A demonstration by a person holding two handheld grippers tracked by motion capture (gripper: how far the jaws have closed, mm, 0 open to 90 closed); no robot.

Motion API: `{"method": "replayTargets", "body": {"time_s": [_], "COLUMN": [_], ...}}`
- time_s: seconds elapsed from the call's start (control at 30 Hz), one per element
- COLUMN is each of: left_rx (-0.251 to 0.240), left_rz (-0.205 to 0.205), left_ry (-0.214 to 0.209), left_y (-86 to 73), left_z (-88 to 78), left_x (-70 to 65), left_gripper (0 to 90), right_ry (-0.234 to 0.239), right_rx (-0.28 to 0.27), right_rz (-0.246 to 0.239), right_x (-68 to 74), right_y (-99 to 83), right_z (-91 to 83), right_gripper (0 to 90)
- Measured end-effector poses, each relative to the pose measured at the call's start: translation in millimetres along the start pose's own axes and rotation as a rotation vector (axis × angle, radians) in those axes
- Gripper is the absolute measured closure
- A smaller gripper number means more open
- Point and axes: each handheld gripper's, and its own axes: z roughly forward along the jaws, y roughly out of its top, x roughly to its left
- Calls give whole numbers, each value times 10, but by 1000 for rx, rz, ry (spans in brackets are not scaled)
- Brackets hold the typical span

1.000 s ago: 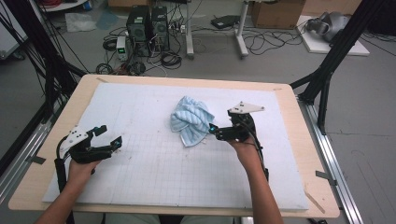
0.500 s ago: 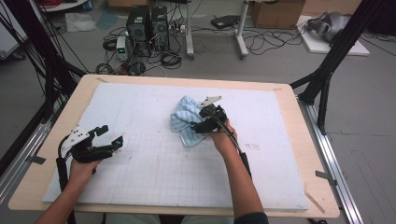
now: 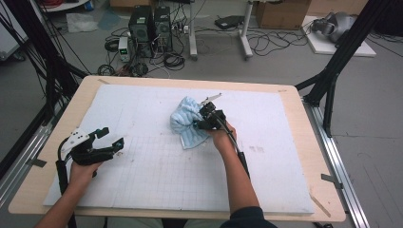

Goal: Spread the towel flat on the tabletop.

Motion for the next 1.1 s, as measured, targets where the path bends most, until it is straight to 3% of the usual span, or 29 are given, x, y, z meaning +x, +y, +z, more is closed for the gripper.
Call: {"method": "replayTargets", "body": {"time_s": [0.23,0.27,0.4,0.43,0.47,0.5,0.57,0.73,0.8,0.87,1.1], "left_rx": [-1,-2,-6,-5,-7,-7,-12,-15,-14,-13,-11], "left_rz": [2,-1,-5,-4,-6,-6,-8,-12,-9,-8,-8], "left_ry": [5,6,14,16,20,20,24,26,24,22,23], "left_y": [4,5,5,6,8,8,13,15,18,18,16], "left_z": [-3,-5,-17,-21,-29,-29,-38,-35,-31,-23,-26], "left_x": [3,4,23,29,38,38,45,44,38,34,45], "left_gripper": [185,186,186,186,187,186,186,187,187,188,190], "right_ry": [118,160,248,248,295,295,355,322,297,260,134], "right_rx": [-49,-64,-103,-103,-113,-113,-129,-136,-159,-185,-168], "right_rz": [12,9,-14,-14,-18,-18,-33,-59,-22,41,211], "right_x": [129,206,407,407,500,500,627,672,579,398,-17], "right_y": [-52,-44,-29,-29,-30,-30,-33,-7,27,107,233], "right_z": [-97,-131,-227,-227,-263,-263,-300,-310,-305,-285,-131], "right_gripper": [715,717,721,721,722,722,723,722,721,720,705]}}
